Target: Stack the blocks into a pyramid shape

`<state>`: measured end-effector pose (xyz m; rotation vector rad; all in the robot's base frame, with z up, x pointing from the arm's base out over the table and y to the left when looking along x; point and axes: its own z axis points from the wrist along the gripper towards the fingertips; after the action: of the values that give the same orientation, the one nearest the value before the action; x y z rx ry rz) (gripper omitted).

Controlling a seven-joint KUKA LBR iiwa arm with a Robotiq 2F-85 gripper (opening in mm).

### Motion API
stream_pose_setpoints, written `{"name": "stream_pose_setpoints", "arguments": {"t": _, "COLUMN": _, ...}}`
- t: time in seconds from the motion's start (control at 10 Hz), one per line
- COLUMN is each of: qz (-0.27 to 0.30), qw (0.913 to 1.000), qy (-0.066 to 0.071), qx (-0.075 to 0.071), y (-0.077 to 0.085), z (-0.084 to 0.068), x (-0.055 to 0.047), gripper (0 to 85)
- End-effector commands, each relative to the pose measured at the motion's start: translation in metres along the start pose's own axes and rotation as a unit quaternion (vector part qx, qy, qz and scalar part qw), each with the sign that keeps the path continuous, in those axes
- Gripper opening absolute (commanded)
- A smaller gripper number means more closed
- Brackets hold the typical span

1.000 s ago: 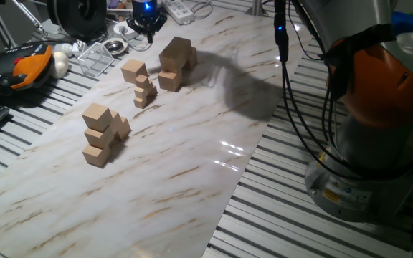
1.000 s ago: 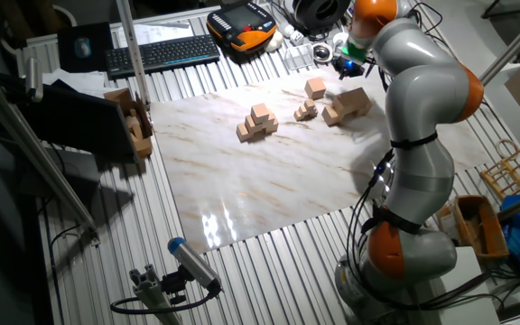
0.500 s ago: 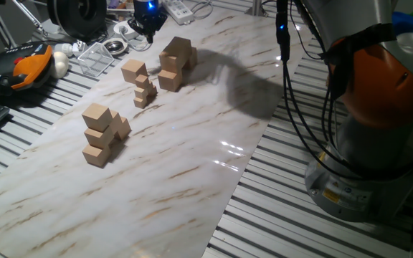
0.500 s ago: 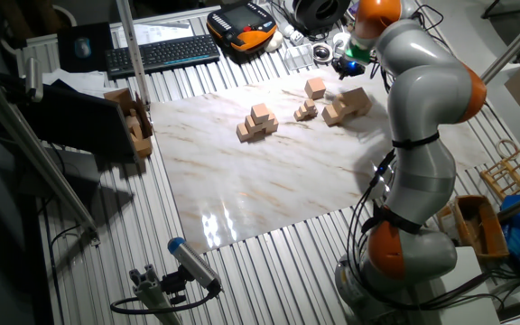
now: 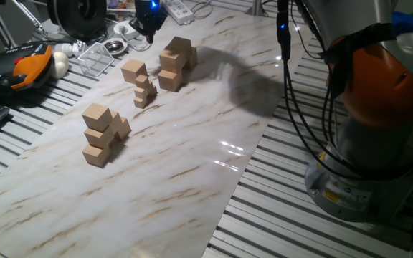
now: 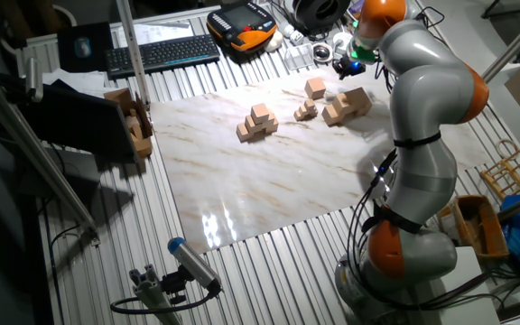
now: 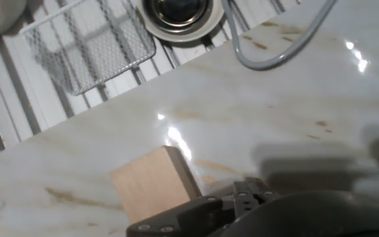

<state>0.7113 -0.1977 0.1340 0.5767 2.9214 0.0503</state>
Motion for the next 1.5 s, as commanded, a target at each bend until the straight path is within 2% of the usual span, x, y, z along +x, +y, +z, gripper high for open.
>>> {"name": "stream_pose_setpoints", "arguments": {"t": 0.0, "qz": -0.343, "qw": 0.9376, "qy": 0.021, "qx": -0.056, "y": 0.0002, "z": 0.001, "x": -0.0003, "gripper": 0.0}}
{"name": "stream_pose_setpoints", "arguments": {"t": 0.2, "qz": -0.345, "qw": 0.9367, "qy": 0.018, "qx": -0.058, "y": 0.0003, "z": 0.0014, "x": -0.0005, "gripper": 0.0}}
{"name": "stream_pose_setpoints", "arguments": {"t": 0.3, "qz": -0.338, "qw": 0.9393, "qy": 0.018, "qx": -0.059, "y": 0.0003, "z": 0.0014, "x": -0.0005, "gripper": 0.0}}
{"name": "stream_pose_setpoints", "arguments": {"t": 0.4, "qz": -0.313, "qw": 0.9481, "qy": 0.017, "qx": -0.051, "y": 0.0003, "z": 0.0014, "x": -0.0005, "gripper": 0.0}}
{"name": "stream_pose_setpoints", "arguments": {"t": 0.5, "qz": -0.273, "qw": 0.9606, "qy": 0.014, "qx": -0.05, "y": 0.0003, "z": 0.0014, "x": -0.0005, "gripper": 0.0}}
{"name": "stream_pose_setpoints", "arguments": {"t": 0.6, "qz": -0.265, "qw": 0.9622, "qy": 0.014, "qx": -0.062, "y": 0.0003, "z": 0.0014, "x": -0.0005, "gripper": 0.0}}
{"name": "stream_pose_setpoints", "arguments": {"t": 0.7, "qz": -0.268, "qw": 0.9613, "qy": 0.017, "qx": -0.061, "y": 0.0003, "z": 0.0014, "x": -0.0005, "gripper": 0.0}}
{"name": "stream_pose_setpoints", "arguments": {"t": 0.8, "qz": -0.275, "qw": 0.9598, "qy": 0.028, "qx": -0.048, "y": 0.0003, "z": 0.0014, "x": -0.0005, "gripper": 0.0}}
{"name": "stream_pose_setpoints", "arguments": {"t": 0.9, "qz": -0.271, "qw": 0.9606, "qy": 0.04, "qx": -0.046, "y": 0.0003, "z": 0.0014, "x": -0.0005, "gripper": 0.0}}
{"name": "stream_pose_setpoints", "arguments": {"t": 1.0, "qz": -0.269, "qw": 0.9611, "qy": 0.042, "qx": -0.044, "y": 0.0003, "z": 0.0014, "x": -0.0005, "gripper": 0.0}}
{"name": "stream_pose_setpoints", "arguments": {"t": 1.2, "qz": -0.291, "qw": 0.9551, "qy": 0.036, "qx": -0.04, "y": 0.0003, "z": 0.0014, "x": -0.0005, "gripper": 0.0}}
{"name": "stream_pose_setpoints", "arguments": {"t": 1.3, "qz": -0.307, "qw": 0.9508, "qy": 0.02, "qx": -0.034, "y": 0.0052, "z": 0.0024, "x": -0.0031, "gripper": 0.0}}
{"name": "stream_pose_setpoints", "arguments": {"t": 1.4, "qz": -0.312, "qw": 0.9494, "qy": 0.019, "qx": -0.034, "y": 0.0089, "z": 0.006, "x": -0.0079, "gripper": 0.0}}
